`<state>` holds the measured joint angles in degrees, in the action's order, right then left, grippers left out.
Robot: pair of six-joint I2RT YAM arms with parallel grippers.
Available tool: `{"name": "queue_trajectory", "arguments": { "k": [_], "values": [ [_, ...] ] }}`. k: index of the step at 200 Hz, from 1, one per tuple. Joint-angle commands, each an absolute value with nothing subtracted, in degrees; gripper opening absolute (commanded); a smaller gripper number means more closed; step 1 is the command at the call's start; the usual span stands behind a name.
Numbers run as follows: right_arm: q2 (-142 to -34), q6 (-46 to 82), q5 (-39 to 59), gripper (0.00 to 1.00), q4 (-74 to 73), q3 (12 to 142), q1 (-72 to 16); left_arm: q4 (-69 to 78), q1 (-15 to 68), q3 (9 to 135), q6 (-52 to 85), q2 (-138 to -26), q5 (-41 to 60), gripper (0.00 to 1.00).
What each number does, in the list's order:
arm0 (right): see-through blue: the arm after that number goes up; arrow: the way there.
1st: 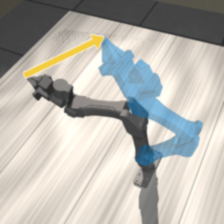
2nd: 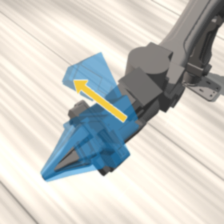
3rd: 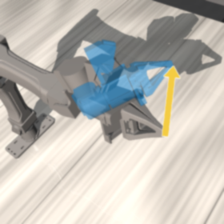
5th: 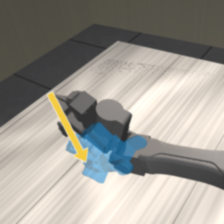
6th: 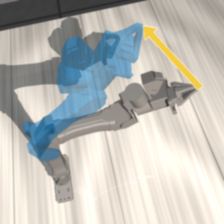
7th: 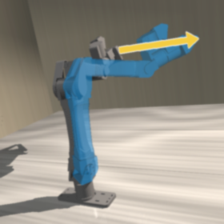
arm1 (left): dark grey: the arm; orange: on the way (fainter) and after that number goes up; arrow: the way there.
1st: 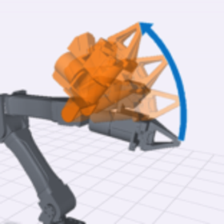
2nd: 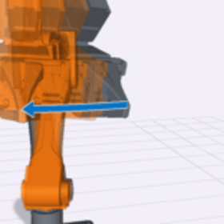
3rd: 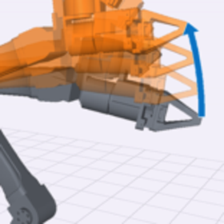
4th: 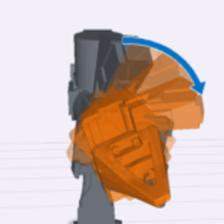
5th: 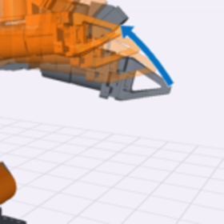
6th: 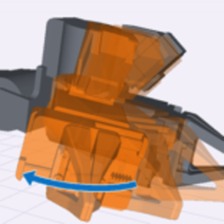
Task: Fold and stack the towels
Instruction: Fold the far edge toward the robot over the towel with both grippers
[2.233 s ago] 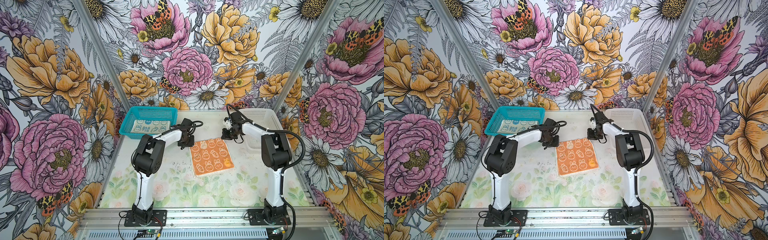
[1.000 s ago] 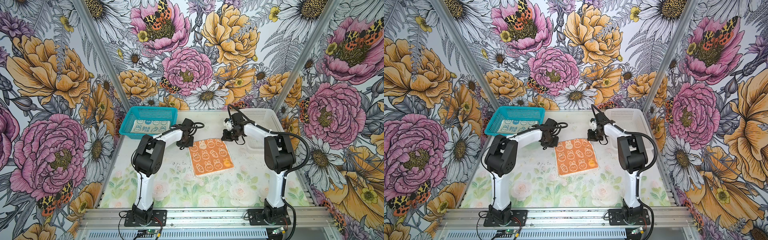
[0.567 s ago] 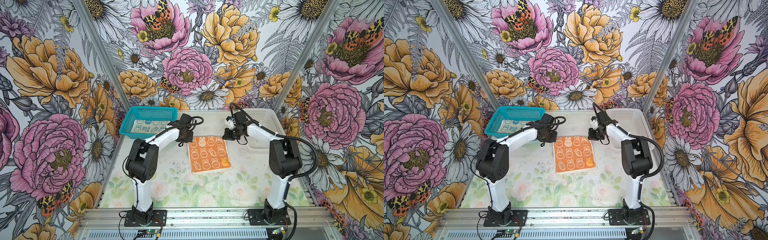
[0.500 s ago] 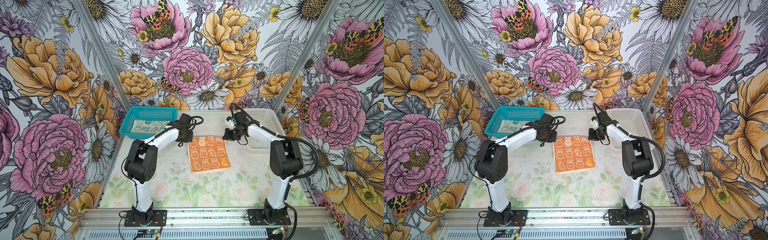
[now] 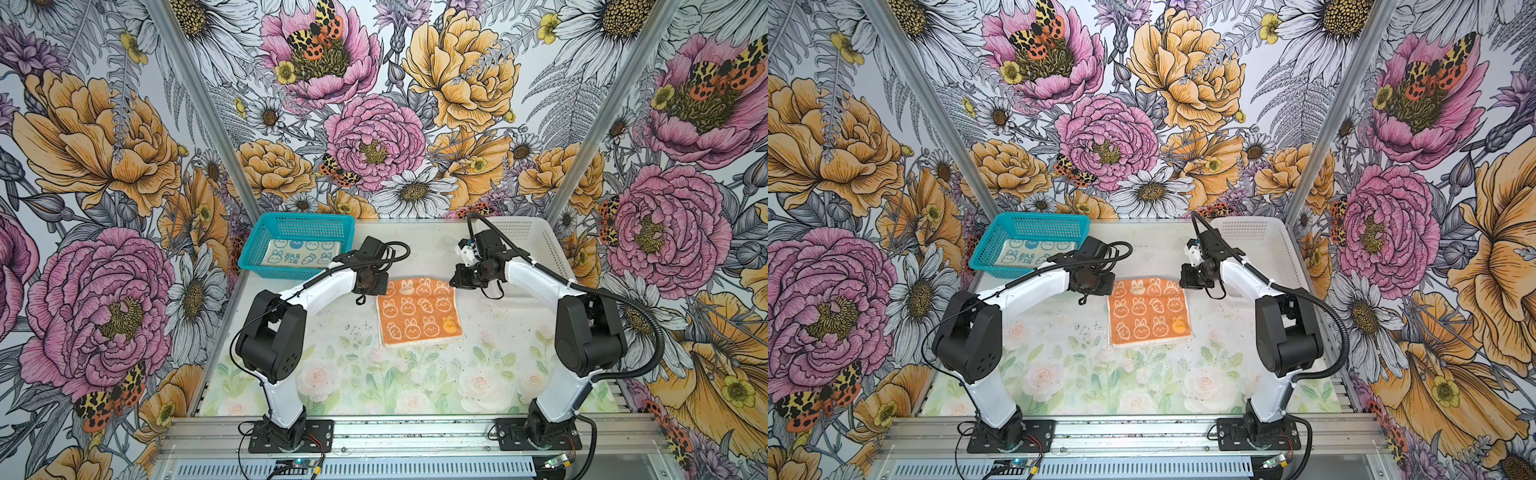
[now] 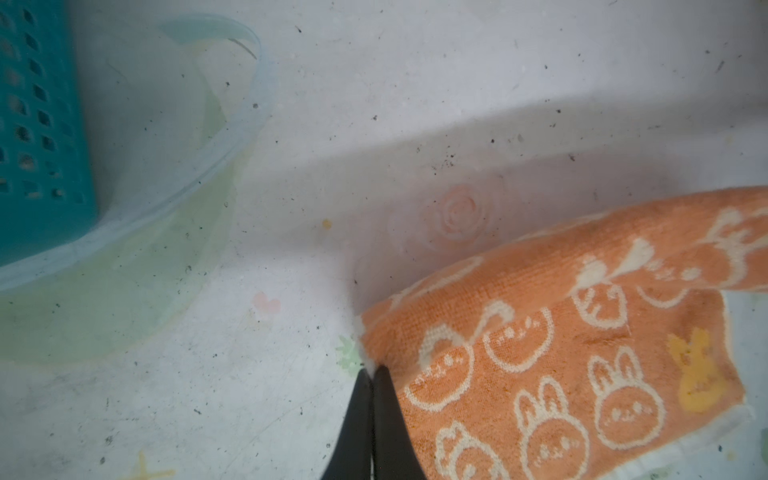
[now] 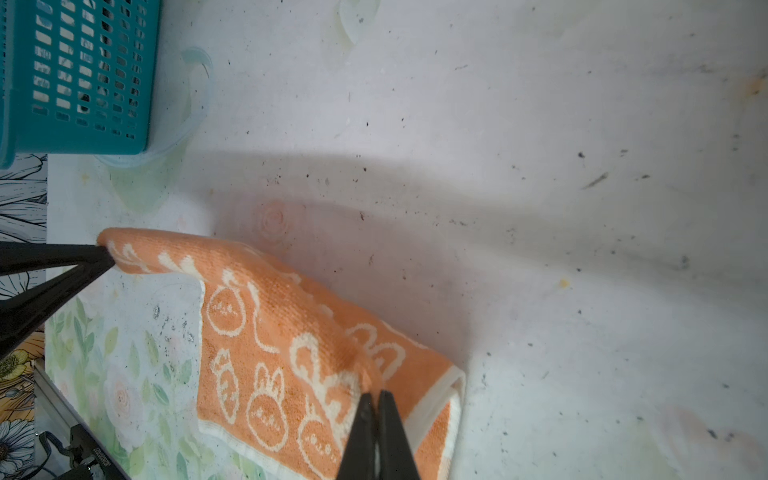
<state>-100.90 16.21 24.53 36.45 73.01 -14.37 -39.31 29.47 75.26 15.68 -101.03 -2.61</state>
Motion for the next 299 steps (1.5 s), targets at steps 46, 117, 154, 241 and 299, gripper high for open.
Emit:
{"name": "queue_trajectory", "arguments": {
  "k": [46, 117, 154, 241, 299],
  "values": [
    [-94.3, 17.8, 24.6, 0.0, 34.7, 65.8, -16.0, -34.8, 32.3, 65.4, 20.5, -94.3, -3.1, 0.0],
    [-90.7, 18.0, 24.9, 0.0, 34.7, 64.2, -16.2, -33.4, 33.1, 60.6, 22.3, -88.7, -4.3, 0.0],
    [-89.1, 18.3, 25.0, 0.0, 34.7, 63.7, -16.2, -33.3, 33.7, 60.0, 23.0, -86.4, -4.0, 0.0],
    [-83.9, 19.5, 24.0, 0.0, 34.1, 54.3, -17.7, -28.5, 38.4, 48.6, 29.5, -81.6, -2.1, 0.0],
    [-82.9, 23.5, 23.1, 0.0, 29.5, 47.3, -18.5, -24.7, 40.8, 44.8, 33.0, -81.0, -0.8, 0.0]
  ]
}}
